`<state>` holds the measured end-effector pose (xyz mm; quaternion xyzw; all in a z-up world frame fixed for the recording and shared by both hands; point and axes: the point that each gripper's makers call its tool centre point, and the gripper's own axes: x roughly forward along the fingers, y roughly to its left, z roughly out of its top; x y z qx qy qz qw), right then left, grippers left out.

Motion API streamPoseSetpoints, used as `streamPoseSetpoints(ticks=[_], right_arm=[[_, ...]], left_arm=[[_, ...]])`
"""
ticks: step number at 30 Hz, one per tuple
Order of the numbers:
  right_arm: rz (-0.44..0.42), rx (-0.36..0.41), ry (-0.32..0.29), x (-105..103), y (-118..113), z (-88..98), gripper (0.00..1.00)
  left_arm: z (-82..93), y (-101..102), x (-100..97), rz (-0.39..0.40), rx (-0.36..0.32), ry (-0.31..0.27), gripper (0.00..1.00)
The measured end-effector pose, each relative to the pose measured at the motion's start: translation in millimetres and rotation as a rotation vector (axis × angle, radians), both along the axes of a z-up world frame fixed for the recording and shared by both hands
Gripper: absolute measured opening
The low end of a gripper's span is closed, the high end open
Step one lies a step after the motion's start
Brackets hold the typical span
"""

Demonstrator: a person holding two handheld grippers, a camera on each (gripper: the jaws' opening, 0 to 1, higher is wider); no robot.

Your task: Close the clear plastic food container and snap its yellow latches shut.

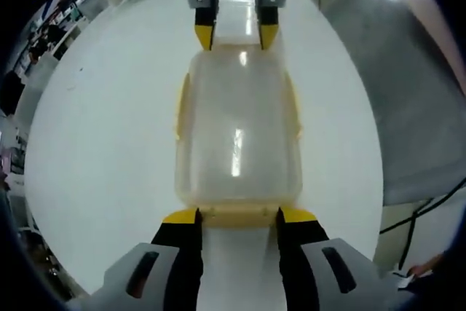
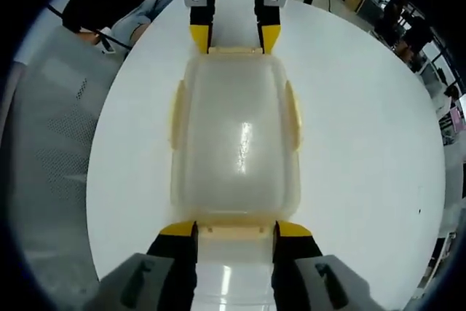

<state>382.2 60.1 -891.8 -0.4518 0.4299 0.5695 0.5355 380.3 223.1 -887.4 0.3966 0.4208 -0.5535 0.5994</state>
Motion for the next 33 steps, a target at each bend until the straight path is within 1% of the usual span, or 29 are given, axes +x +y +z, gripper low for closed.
streamPoseSetpoints(ticks=[5,9,11,16,19,23,27,30,33], right_arm=[[0.002,0.039,0.003,0.4,0.6,1.0,0.37],[0.005,0.043,0.002,0.5,2.4,0.5,0.37],[-0.004,0.042,0.028,-0.4,2.6,1.7,0.37],[0.005,0.054,0.02,-0.1,6.1,11.4,0.37],[0.011,0.057,0.011,0.1,5.9,16.1,0.37],[0.01,0.066,0.013,-2.6,6.5,25.0,0.37],[0.014,0.078,0.015,-3.2,5.6,38.0,0.37],[0.016,0.089,0.01,-2.6,4.6,48.7,0.37],[0.02,0.092,0.006,-3.6,2.8,54.3,0.37]], left_arm=[[0.4,0.7,3.2,-0.004,0.003,0.003,0.38],[0.1,1.1,3.3,-0.009,0.015,0.002,0.37],[1.1,0.8,2.7,-0.009,0.019,0.004,0.37],[3.3,4.5,3.0,-0.017,0.048,-0.006,0.37],[10.9,4.9,3.4,-0.016,0.041,-0.012,0.37],[19.3,4.9,0.5,-0.024,0.054,-0.014,0.37],[31.2,4.8,-0.8,-0.012,0.042,-0.009,0.37],[40.8,3.5,-1.2,-0.005,0.038,-0.019,0.37],[49.1,0.7,-2.7,-0.003,0.038,-0.021,0.37]])
